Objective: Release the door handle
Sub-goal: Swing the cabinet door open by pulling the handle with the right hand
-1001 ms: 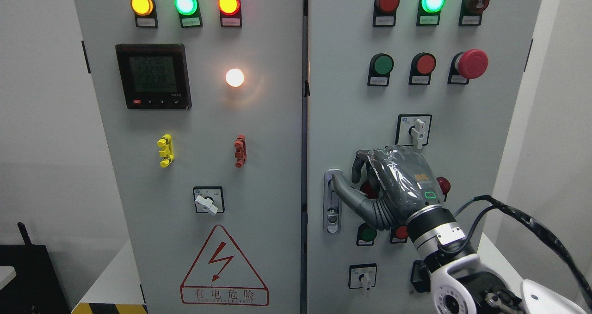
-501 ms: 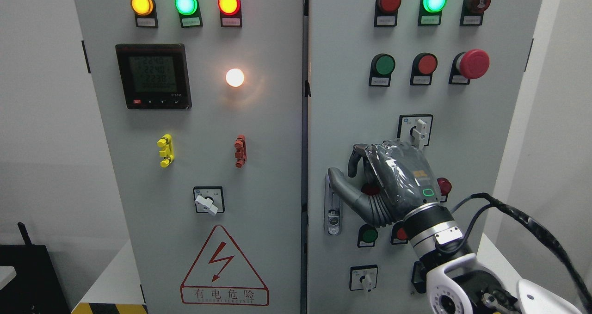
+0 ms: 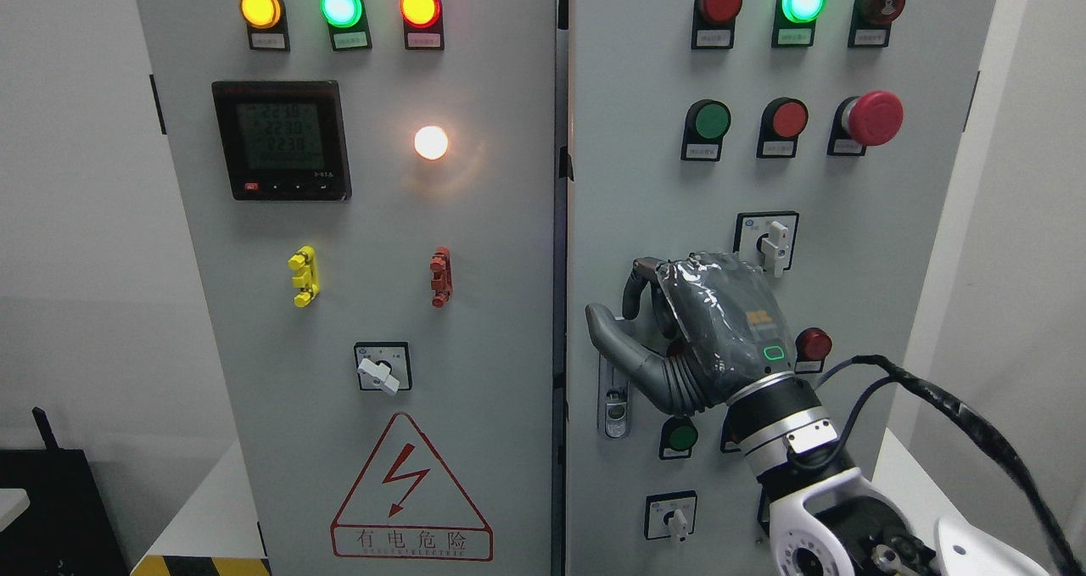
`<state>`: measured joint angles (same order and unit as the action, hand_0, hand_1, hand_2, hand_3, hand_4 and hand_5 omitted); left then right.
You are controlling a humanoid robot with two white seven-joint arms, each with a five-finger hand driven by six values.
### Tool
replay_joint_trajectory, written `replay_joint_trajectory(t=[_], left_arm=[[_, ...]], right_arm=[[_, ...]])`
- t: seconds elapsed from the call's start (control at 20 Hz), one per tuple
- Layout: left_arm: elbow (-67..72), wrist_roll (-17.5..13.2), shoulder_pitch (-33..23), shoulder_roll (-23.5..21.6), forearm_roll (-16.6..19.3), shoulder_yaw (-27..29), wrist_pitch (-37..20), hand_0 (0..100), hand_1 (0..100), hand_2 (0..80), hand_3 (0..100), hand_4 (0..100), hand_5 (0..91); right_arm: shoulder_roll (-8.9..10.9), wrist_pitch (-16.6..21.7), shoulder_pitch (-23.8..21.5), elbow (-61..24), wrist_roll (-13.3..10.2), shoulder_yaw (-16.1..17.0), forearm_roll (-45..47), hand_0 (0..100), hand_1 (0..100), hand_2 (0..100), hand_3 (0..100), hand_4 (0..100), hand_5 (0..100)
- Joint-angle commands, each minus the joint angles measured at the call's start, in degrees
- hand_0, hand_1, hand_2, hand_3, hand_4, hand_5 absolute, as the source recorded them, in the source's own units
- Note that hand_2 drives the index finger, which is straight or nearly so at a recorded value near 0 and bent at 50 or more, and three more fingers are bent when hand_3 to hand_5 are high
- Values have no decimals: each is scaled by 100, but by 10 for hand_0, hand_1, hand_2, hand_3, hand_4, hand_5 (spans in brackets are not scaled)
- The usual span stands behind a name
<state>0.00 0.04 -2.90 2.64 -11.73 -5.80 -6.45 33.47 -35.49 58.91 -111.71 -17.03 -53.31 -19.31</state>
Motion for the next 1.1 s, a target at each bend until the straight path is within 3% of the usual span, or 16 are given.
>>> replay_joint_trajectory(t=[0.0,0.35,0.65,0.8,1.05], left_arm=[[-176,5,0,0,4,0,3,120,389,0,0,0,0],[-176,5,0,0,4,0,3,120,389,0,0,0,0],[-176,5,0,0,-5,0,3,120,389,0,0,0,0],[-176,5,0,0,-5,0,3,120,389,0,0,0,0],[-176,5,0,0,-5,0,3,120,389,0,0,0,0]], right_arm=[[-226,314,-309,0,7,399,-432,449,165,648,1000,1000,996],[-279,456,-416,9,51,707,-741,452,165,648,1000,1000,995],[-349,464,-398,0,42,761,-758,455,164,648,1000,1000,994],[-542,464,-407,0,42,857,-863,456,164,650,1000,1000,994],[-560,930,-468,0,130,1015,-1338,458,166,652,1000,1000,993]])
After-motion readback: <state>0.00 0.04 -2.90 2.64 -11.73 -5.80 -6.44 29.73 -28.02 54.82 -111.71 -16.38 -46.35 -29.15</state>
